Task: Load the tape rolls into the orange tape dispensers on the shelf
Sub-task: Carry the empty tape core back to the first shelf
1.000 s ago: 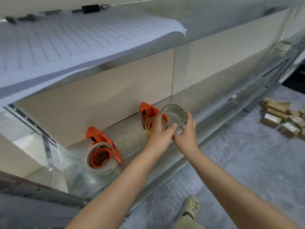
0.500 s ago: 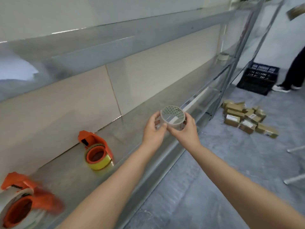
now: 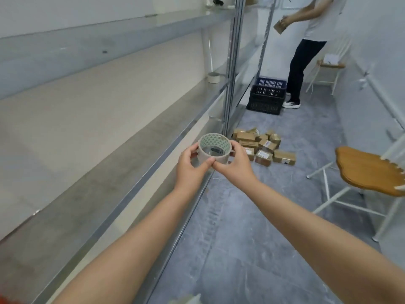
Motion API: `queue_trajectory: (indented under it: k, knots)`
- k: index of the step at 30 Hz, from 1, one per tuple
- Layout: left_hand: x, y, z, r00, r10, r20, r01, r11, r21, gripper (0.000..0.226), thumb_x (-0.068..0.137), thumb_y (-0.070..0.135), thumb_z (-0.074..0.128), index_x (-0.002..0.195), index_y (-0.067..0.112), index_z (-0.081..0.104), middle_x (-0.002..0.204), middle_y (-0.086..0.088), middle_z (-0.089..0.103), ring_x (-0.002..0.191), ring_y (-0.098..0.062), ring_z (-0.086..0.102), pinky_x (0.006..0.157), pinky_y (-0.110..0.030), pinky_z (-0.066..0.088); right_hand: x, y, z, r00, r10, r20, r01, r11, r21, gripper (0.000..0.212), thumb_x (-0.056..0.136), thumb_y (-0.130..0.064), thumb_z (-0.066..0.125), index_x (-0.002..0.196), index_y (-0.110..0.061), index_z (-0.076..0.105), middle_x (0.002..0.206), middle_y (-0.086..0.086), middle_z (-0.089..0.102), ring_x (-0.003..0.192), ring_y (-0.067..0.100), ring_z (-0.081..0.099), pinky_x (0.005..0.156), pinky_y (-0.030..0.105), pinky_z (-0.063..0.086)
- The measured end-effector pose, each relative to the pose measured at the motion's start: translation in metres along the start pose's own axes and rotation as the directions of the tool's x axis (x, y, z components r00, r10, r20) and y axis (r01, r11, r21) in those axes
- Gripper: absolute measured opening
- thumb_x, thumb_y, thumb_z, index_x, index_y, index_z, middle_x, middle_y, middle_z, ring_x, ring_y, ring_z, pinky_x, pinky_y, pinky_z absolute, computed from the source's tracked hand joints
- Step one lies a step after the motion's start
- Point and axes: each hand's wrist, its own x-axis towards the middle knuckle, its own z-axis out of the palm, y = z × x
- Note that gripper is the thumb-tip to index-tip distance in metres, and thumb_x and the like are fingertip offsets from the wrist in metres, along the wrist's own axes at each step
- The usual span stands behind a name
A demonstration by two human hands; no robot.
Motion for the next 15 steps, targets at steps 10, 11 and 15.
queue_trajectory:
  k: [10, 11, 15]
  knots:
    - [0.13, -0.026, 0.095, 0.998, 0.024, 0.05, -0.021, 0.998, -0.059, 0.053, 0.074, 0.019, 0.077, 0.121, 0.011, 0.054, 0.121, -0.001, 0.061, 0.11, -0.013, 0.057, 0.09, -0.024, 0.046, 0.131, 0.054, -0.045, 0.998, -0.023, -0.061, 0.021, 0.999, -0.028, 0.066, 0.063, -0.04, 0.076, 0.121, -0.026, 0.049, 0.12, -0.001, 0.051, 0.099, -0.004, 0.049, 0.08, 0.006, 0.04]
    - [0.148, -0.027, 0.101, 0.999, 0.015, 0.049, -0.012, 0.998, -0.067, 0.053, 0.073, 0.018, 0.078, 0.12, 0.011, 0.055, 0.119, -0.001, 0.062, 0.109, -0.014, 0.058, 0.091, -0.027, 0.047, 0.149, 0.057, -0.047, 0.998, -0.02, -0.06, 0.018, 0.999, -0.03, 0.066, 0.063, -0.041, 0.076, 0.121, -0.026, 0.049, 0.12, -0.001, 0.051, 0.098, -0.005, 0.049, 0.079, 0.006, 0.039]
    - [0.223, -0.031, 0.124, 0.997, -0.026, 0.074, 0.036, 0.991, -0.129, 0.049, 0.071, 0.016, 0.08, 0.113, 0.017, 0.054, 0.11, 0.006, 0.063, 0.105, -0.013, 0.059, 0.089, -0.024, 0.049, 0.225, 0.067, -0.05, 0.999, -0.005, -0.033, 0.004, 0.999, -0.041, 0.064, 0.062, -0.045, 0.075, 0.119, -0.027, 0.052, 0.119, 0.0, 0.053, 0.102, 0.004, 0.052, 0.084, 0.015, 0.044]
